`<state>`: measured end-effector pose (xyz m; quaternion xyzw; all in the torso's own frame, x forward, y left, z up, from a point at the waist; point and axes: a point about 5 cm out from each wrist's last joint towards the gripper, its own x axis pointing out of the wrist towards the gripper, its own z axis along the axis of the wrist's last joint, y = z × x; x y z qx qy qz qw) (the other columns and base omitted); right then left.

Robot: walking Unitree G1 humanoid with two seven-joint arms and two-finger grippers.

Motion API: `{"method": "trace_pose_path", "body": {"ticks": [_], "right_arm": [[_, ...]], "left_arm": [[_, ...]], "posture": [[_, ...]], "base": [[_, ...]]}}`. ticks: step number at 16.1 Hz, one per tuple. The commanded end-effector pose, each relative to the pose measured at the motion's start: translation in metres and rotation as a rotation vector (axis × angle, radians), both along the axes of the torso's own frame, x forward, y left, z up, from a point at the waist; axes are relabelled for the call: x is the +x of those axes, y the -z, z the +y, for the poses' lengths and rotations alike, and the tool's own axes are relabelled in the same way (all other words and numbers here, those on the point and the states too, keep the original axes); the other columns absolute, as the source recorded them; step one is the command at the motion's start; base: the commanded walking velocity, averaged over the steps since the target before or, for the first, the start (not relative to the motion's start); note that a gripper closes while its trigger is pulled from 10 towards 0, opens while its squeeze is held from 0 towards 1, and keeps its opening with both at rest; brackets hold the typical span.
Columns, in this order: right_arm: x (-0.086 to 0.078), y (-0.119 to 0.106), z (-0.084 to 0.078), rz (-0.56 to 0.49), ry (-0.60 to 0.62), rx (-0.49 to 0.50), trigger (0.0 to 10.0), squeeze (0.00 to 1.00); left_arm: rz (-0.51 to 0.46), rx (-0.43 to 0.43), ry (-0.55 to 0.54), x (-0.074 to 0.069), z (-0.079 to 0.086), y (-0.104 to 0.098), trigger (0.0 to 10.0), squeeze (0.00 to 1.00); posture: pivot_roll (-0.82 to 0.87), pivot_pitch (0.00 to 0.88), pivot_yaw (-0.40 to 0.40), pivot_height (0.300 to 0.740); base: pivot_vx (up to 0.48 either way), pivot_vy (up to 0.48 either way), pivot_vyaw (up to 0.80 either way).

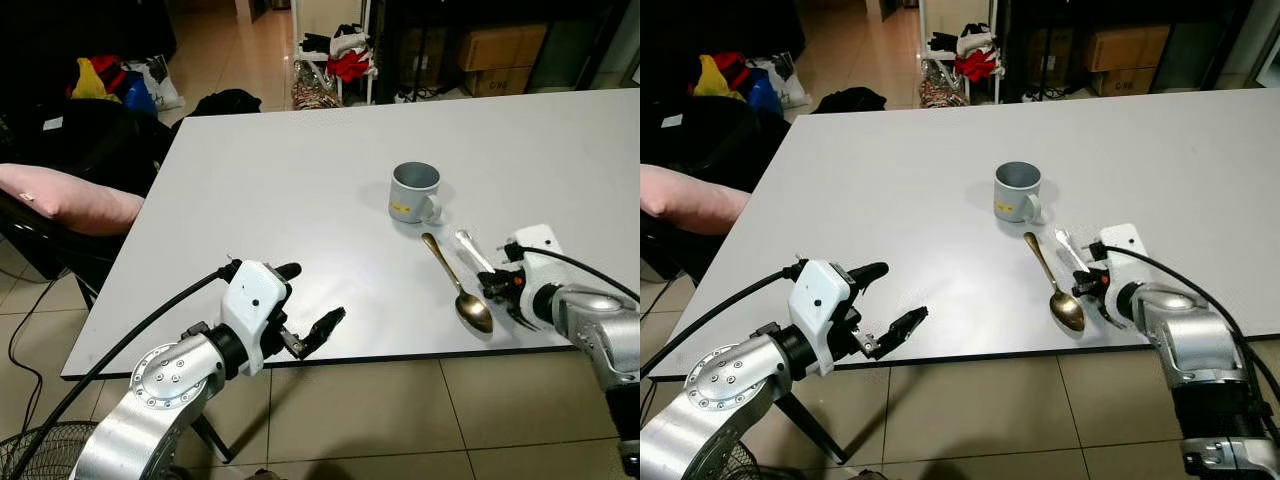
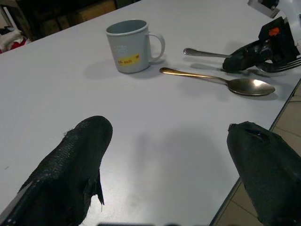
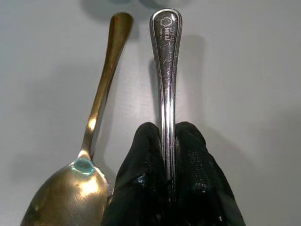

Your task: Setting the table

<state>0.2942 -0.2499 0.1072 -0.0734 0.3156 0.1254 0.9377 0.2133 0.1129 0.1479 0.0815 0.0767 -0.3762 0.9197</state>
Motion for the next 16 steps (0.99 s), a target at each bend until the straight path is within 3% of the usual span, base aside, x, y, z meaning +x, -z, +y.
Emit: {"method": "trace_pose_path", "body": {"ticks": [1, 16], "right_arm": [[0.007, -0.009, 0.004, -0.040, -0.003, 0.034, 10.0, 0.00], [0.011, 0.007, 0.000, 0.014, 0.079, 0.054, 10.0, 0.00]], "left_arm": [[-0.016, 0.003, 0.023, -0.001, -0.001, -0.005, 10.0, 0.00], [0.045, 0.007, 0.115, -0.008, -0.005, -0.002, 10.0, 0.00]], "posture": [[-0.12, 0.001, 0.099, 0.740], [-0.11, 0.002, 0.107, 0.740]], "base": [[0.000, 0.000, 0.00], [0.000, 0.000, 0.00]]}}
